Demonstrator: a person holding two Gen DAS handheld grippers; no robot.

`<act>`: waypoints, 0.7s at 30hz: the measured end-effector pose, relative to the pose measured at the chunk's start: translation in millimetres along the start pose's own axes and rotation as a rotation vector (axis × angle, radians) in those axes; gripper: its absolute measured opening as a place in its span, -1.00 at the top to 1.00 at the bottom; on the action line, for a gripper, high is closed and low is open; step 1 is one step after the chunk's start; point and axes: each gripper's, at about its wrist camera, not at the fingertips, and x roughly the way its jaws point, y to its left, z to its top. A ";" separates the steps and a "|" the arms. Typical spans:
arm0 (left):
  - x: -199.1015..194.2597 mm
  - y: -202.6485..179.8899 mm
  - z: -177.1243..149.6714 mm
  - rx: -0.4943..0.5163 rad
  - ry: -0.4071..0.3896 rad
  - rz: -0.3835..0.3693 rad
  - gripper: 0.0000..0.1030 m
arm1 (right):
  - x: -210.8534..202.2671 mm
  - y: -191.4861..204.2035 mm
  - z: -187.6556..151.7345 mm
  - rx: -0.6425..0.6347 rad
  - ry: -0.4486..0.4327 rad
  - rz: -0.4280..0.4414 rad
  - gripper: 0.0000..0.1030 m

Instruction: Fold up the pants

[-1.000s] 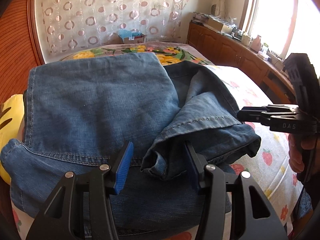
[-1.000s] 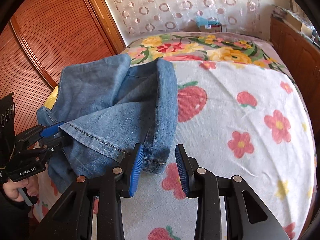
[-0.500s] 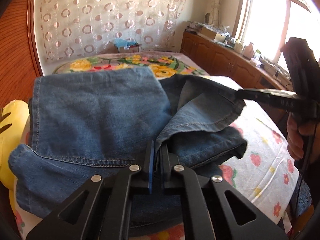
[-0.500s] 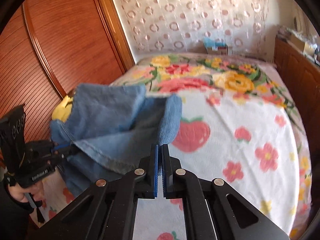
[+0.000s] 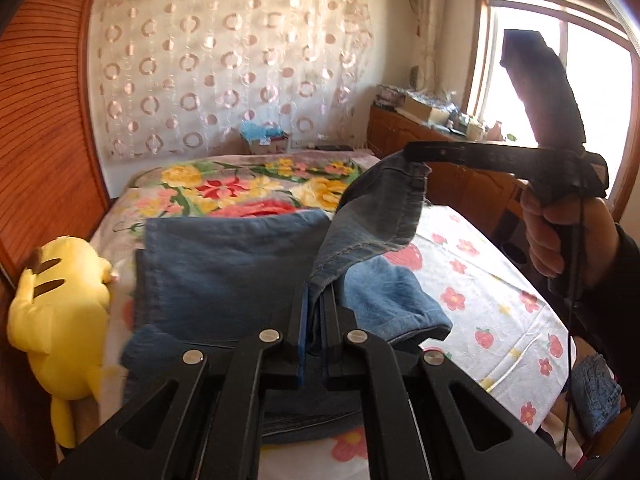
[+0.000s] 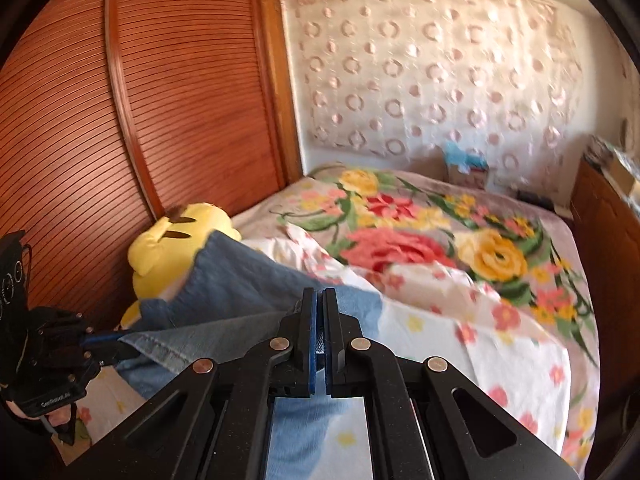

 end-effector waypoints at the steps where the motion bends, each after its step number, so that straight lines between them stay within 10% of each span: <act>1: -5.0 6.8 0.6 -0.007 -0.006 0.005 0.89 | 3.5 6.5 4.5 -0.015 -0.003 0.009 0.96; 21: 29.2 109.9 -65.9 -0.191 0.109 0.093 0.90 | 166.6 59.6 59.9 -0.171 0.131 0.122 0.96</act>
